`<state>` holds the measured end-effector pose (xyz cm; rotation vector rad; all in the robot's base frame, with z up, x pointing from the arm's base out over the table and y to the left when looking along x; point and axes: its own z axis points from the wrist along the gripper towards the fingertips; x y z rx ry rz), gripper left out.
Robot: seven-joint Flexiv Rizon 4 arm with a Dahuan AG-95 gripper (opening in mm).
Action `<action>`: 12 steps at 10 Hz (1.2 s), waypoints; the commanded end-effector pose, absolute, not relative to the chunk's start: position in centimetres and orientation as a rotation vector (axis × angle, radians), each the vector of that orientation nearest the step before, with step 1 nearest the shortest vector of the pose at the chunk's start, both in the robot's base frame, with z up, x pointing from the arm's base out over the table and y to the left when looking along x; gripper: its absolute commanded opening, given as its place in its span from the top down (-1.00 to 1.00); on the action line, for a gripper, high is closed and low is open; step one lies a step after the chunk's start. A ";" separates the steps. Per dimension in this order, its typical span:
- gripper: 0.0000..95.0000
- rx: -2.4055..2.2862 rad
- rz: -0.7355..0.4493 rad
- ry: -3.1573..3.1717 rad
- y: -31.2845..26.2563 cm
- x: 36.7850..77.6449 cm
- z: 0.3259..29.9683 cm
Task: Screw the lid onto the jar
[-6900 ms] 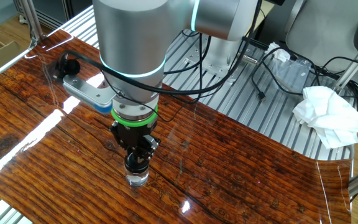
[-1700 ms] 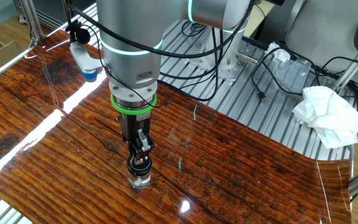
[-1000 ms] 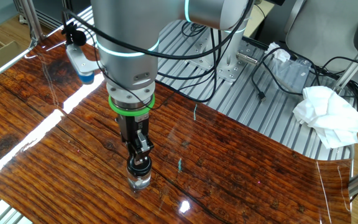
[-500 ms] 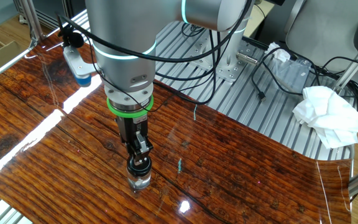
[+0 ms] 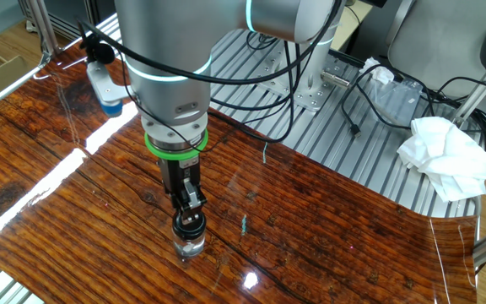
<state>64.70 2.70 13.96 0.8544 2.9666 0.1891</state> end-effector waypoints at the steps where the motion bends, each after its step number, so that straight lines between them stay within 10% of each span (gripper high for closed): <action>1: 1.00 0.867 0.187 2.963 2.8 64.7 13.7; 2: 1.00 0.875 0.186 2.963 2.8 64.7 13.7; 4: 0.20 0.898 0.180 2.971 2.8 64.7 13.7; 12: 0.20 0.925 0.185 2.965 3.1 64.8 13.3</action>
